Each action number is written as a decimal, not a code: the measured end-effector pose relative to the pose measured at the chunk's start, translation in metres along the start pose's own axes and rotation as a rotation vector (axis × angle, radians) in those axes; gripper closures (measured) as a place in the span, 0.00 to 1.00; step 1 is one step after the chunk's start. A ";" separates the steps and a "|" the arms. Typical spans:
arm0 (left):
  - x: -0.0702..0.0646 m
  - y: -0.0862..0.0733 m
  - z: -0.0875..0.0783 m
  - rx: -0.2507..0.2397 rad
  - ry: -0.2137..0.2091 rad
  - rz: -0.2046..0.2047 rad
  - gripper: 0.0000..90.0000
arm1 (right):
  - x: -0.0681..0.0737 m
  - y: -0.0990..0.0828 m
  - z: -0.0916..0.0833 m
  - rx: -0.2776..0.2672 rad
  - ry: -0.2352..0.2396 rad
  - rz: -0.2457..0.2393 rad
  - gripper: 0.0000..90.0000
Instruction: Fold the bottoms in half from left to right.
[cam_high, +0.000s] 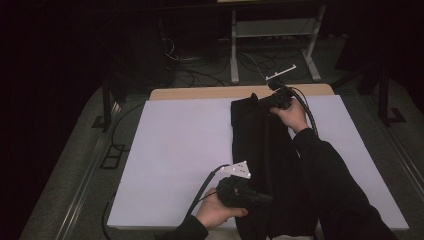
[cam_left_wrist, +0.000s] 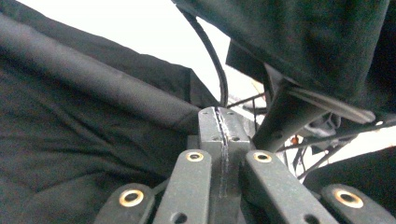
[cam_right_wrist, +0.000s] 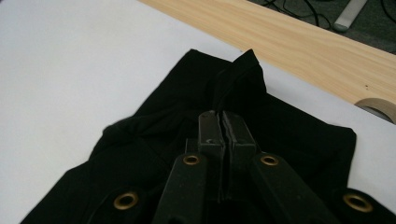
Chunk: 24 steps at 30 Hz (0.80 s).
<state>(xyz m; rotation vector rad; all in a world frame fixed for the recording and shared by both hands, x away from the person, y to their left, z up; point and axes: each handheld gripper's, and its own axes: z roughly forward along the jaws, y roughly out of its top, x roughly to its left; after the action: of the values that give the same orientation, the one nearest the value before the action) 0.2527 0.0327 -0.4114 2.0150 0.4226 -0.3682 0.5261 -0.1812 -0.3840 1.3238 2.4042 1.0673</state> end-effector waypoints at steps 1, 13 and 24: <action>0.000 0.002 0.004 -0.005 -0.003 0.000 0.99 | -0.003 -0.001 0.000 0.010 -0.003 -0.005 0.96; -0.006 0.012 0.045 -0.013 -0.014 -0.013 0.99 | -0.012 -0.005 -0.002 0.012 -0.013 -0.051 0.96; -0.011 0.020 0.063 0.014 0.030 -0.060 0.99 | -0.013 -0.012 -0.005 0.001 -0.014 -0.054 0.96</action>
<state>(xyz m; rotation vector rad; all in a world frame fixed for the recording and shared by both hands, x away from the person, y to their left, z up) 0.2465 -0.0339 -0.4194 2.0265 0.5015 -0.3788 0.5235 -0.1985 -0.3904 1.2553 2.4158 1.0397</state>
